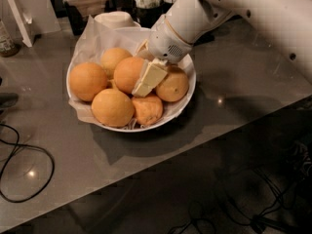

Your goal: Pick orange from white bowl

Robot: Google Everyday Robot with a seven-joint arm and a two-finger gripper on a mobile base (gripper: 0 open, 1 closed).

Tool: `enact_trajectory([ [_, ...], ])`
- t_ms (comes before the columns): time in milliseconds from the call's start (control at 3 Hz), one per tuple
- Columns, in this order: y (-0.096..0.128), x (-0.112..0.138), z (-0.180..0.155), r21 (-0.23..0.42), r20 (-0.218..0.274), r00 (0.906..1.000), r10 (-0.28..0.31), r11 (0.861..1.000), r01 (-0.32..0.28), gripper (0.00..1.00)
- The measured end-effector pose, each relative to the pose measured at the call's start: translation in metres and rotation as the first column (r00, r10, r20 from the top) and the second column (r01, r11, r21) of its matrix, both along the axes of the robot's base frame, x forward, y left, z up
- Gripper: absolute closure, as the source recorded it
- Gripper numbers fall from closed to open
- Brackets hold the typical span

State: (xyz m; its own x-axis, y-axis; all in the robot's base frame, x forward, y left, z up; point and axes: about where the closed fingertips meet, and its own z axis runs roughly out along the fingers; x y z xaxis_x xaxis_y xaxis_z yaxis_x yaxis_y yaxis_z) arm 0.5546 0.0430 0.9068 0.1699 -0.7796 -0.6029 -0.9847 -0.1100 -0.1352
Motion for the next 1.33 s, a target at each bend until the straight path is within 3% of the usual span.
enact_trajectory([
  [333,0.000,-0.013,0.011,0.079,0.039,0.9993,0.001,0.997,-0.004,1.00],
  [667,-0.005,-0.039,0.048,0.172,0.151,0.9885,-0.011,0.985,-0.016,1.00],
  [1000,-0.010,-0.066,0.086,0.230,0.260,0.9653,-0.028,0.973,-0.034,1.00],
  [1333,-0.016,-0.094,0.121,0.238,0.348,0.9365,-0.045,0.970,-0.042,1.00],
])
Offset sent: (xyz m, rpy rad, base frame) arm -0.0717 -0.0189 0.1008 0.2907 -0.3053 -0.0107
